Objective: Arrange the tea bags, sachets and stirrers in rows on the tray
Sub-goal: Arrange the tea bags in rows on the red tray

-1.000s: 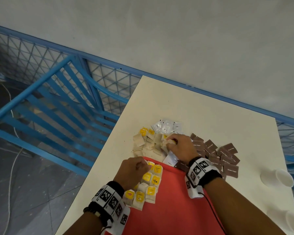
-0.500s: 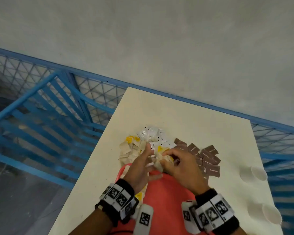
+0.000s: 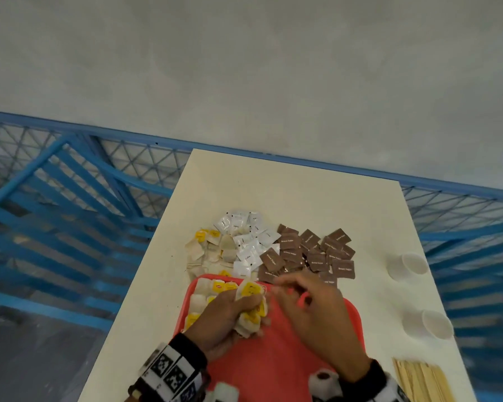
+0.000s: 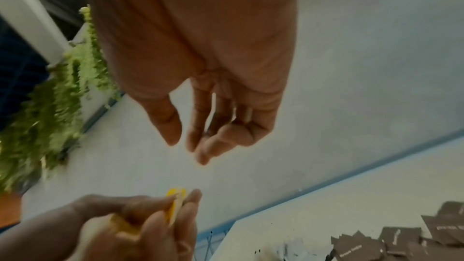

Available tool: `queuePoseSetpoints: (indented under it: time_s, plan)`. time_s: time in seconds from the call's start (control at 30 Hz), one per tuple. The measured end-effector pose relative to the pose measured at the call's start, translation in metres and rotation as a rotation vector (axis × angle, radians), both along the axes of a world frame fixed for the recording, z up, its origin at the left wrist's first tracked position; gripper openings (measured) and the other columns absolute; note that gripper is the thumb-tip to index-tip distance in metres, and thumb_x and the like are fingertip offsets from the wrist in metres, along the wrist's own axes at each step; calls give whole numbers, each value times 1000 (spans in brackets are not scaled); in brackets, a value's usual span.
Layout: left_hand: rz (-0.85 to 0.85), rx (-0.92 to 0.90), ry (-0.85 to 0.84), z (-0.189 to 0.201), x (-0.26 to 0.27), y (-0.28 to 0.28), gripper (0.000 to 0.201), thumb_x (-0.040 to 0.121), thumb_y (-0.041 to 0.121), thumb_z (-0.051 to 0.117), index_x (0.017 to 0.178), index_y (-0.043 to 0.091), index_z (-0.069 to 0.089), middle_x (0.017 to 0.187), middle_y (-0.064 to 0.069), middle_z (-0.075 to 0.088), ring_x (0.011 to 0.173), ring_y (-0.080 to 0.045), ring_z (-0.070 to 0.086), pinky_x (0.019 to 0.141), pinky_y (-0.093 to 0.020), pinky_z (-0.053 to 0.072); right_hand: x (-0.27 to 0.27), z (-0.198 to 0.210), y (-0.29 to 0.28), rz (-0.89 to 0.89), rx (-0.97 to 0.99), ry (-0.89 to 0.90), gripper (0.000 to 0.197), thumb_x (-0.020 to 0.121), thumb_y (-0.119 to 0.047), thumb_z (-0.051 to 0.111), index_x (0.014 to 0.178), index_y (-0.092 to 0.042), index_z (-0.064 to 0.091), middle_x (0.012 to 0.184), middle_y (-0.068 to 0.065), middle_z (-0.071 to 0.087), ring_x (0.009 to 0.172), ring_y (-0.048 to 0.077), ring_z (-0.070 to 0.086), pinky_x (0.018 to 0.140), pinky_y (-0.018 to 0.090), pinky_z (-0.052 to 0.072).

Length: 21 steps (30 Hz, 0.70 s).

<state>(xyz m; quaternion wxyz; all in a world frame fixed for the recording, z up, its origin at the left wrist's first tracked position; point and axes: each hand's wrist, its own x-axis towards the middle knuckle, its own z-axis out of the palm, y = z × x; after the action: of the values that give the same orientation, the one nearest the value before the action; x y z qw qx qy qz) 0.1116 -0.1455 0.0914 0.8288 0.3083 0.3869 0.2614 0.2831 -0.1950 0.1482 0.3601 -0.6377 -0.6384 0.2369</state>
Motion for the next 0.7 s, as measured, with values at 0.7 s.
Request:
queuePoseSetpoints:
  time_s: [0.7]
  plan:
    - [-25, 4, 98, 42, -31, 2, 29, 56, 10, 43, 73, -3, 63, 55, -10, 39, 44, -17, 34, 42, -13, 16, 15, 46, 14, 60, -130, 112, 6, 89, -22, 72, 83, -25, 73, 68, -3, 66, 57, 6, 51, 56, 17, 41]
